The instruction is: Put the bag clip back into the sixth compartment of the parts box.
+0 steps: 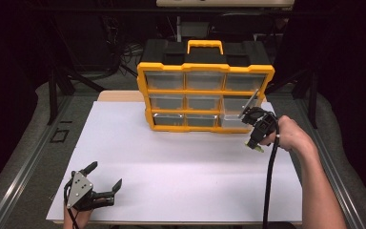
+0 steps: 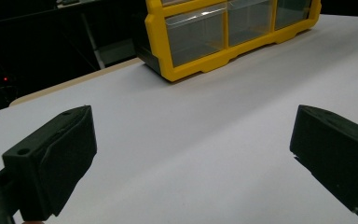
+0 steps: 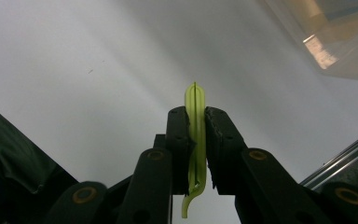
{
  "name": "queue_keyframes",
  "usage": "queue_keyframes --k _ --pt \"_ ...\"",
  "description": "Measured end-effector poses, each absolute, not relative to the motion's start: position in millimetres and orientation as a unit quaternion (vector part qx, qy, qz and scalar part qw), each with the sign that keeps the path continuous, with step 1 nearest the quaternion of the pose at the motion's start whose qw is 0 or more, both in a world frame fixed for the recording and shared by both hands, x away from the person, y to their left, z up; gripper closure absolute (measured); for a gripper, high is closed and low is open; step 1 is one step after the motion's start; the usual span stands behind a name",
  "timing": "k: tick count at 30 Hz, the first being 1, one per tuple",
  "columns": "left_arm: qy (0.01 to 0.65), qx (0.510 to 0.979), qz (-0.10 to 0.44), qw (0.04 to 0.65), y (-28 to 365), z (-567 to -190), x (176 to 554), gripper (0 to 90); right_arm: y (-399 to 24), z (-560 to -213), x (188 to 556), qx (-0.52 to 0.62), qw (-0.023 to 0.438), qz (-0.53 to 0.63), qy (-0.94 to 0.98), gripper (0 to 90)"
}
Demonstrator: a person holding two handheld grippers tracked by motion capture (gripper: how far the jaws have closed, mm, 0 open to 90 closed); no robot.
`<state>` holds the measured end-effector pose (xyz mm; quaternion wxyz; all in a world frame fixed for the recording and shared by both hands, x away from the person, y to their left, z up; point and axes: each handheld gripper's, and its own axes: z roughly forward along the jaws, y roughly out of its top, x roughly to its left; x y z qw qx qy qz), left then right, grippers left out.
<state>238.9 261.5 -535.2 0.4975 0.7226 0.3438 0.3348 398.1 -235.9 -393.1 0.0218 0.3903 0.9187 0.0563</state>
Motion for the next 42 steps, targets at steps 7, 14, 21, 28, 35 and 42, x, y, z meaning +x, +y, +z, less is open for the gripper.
queue_keyframes --k 7,14,21,28,35,42 --pt "0.343 0.723 0.335 0.498 261 -535 239 0.3 -232 -380 401 0.376 0.023 0.050 0.925 80.1" --pt "0.344 0.723 0.334 0.498 261 -535 239 0.3 -228 -367 404 0.375 0.026 0.046 0.926 80.1" --pt "0.344 0.723 0.334 0.498 261 -535 239 0.3 -225 -354 406 0.367 0.029 0.040 0.929 80.1" --pt "0.345 0.722 0.335 0.497 261 -535 239 0.4 -223 -336 407 0.356 0.037 0.043 0.933 80.1" --pt "0.344 0.722 0.335 0.497 261 -535 239 0.4 -219 -320 409 0.348 0.042 0.049 0.935 80.1" --pt "0.344 0.723 0.335 0.497 261 -535 239 0.4 -218 -308 414 0.345 0.046 0.054 0.936 80.1"
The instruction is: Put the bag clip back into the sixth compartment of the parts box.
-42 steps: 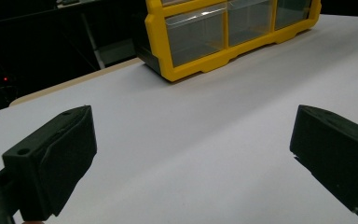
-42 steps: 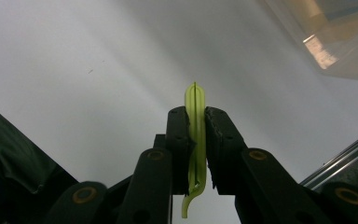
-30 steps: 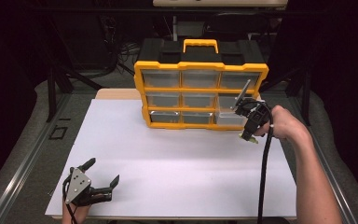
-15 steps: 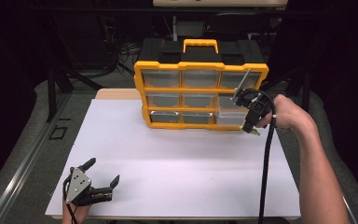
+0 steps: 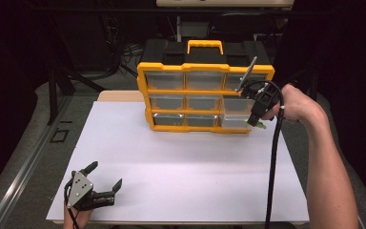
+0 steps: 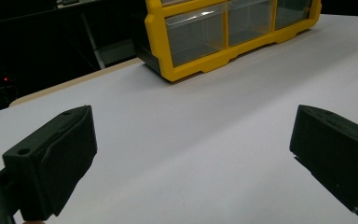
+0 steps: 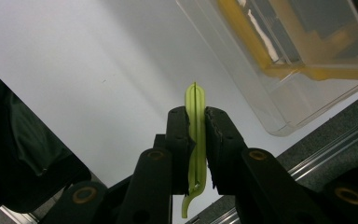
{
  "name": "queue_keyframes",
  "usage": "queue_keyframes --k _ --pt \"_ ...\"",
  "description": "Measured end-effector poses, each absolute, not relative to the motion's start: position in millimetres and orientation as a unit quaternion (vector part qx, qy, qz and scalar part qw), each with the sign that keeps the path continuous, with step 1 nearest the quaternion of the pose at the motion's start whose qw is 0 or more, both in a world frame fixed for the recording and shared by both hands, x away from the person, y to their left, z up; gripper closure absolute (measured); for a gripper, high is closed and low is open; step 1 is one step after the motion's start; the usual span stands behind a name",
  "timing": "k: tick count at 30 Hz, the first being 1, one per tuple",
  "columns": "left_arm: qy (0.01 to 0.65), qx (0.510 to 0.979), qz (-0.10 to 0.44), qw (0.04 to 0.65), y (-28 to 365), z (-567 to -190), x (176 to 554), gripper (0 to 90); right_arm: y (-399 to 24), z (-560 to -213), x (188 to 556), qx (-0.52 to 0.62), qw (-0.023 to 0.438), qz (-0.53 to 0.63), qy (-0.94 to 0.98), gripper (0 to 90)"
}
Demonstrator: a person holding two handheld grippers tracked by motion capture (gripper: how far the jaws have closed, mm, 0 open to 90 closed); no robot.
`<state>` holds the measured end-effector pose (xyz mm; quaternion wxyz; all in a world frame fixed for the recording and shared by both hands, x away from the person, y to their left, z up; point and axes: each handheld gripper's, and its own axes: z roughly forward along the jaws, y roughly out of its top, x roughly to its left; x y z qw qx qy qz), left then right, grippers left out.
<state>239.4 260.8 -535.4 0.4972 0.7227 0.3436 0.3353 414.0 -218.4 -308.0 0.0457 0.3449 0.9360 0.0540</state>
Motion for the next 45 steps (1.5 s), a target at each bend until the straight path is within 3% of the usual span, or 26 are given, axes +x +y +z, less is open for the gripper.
queue_keyframes --k 22,45 --pt "0.343 0.723 0.335 0.497 262 -535 239 0.4 -216 -283 435 0.355 0.055 0.068 0.931 80.1" --pt "0.343 0.723 0.336 0.496 262 -535 239 0.5 -213 -289 455 0.380 0.068 0.079 0.919 80.0"
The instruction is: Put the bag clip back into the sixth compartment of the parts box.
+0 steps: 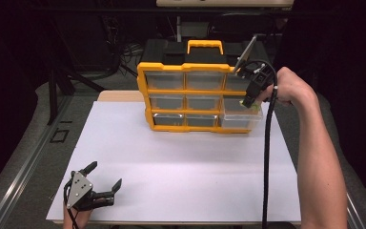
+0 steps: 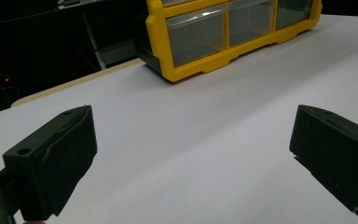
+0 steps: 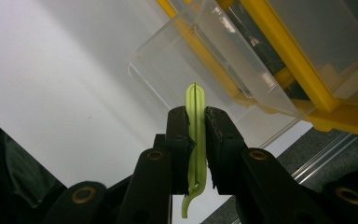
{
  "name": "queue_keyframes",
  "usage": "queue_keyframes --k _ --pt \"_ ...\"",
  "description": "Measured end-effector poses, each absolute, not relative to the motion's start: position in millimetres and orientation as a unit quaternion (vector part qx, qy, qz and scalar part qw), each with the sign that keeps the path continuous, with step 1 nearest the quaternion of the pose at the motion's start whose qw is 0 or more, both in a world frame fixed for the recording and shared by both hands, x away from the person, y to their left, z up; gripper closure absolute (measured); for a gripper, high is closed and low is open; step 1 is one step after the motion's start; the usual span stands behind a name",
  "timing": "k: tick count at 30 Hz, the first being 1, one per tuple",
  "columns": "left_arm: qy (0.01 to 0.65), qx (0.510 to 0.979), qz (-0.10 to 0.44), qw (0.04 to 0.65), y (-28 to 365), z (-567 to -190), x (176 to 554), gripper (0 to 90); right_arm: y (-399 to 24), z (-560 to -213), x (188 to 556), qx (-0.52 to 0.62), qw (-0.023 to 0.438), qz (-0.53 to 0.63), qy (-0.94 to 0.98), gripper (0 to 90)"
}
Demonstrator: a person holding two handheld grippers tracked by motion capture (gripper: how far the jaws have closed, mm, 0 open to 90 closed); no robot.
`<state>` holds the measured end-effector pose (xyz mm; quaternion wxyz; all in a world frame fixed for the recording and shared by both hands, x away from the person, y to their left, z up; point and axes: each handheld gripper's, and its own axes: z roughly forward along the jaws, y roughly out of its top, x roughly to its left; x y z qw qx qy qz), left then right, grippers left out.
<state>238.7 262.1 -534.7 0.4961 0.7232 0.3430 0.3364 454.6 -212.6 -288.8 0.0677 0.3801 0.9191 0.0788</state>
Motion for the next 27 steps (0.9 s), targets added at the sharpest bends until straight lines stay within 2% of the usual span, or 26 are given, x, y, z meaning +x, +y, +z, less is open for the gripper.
queue_keyframes --k 27 --pt "0.342 0.723 0.337 0.496 262 -535 239 0.5 -206 -326 484 0.404 0.073 0.057 0.910 80.0"
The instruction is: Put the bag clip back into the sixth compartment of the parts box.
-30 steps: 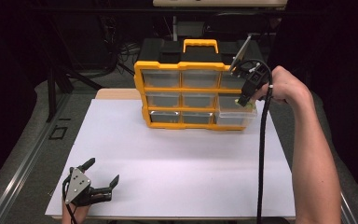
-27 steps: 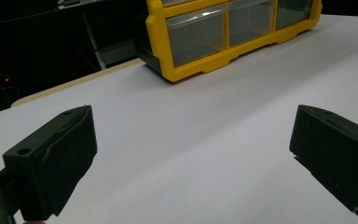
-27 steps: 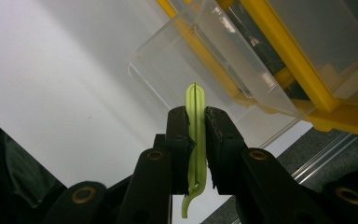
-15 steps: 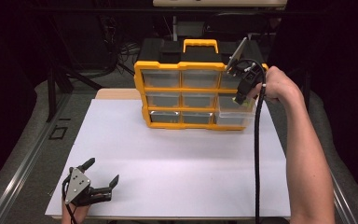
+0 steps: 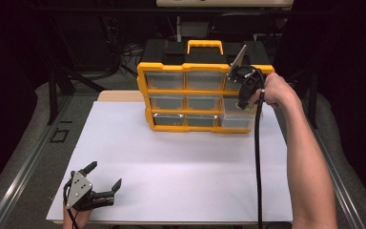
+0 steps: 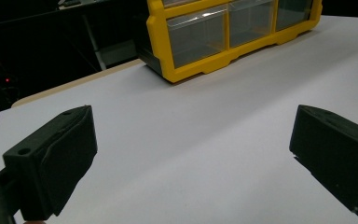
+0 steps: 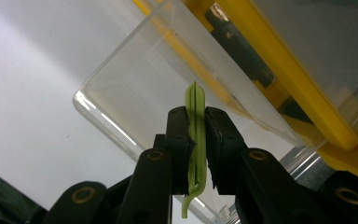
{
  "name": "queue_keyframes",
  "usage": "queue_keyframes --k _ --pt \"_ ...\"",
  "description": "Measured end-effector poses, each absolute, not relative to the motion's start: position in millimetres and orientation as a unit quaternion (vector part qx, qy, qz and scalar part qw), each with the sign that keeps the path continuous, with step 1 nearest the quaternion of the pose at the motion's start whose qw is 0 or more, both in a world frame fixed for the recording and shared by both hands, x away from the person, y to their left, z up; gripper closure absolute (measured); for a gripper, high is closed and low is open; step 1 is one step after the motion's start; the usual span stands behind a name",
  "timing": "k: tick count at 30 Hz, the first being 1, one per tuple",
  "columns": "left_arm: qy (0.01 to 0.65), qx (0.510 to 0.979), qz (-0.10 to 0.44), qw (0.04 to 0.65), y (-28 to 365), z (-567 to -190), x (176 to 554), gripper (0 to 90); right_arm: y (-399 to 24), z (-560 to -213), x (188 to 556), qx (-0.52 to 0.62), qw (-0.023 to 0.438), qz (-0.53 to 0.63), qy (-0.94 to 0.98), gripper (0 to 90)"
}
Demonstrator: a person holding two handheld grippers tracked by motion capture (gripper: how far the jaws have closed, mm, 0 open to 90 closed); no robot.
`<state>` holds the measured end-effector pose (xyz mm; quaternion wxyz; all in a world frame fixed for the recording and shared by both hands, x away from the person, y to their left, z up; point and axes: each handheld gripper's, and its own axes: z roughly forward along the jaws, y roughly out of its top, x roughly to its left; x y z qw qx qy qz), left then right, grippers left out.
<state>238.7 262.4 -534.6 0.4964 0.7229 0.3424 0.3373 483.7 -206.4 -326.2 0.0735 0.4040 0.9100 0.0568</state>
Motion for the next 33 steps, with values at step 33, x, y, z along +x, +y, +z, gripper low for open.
queue_keyframes --k 33 --pt "0.341 0.724 0.337 0.496 262 -535 239 0.5 -209 -322 475 0.402 0.070 0.079 0.909 59.2"
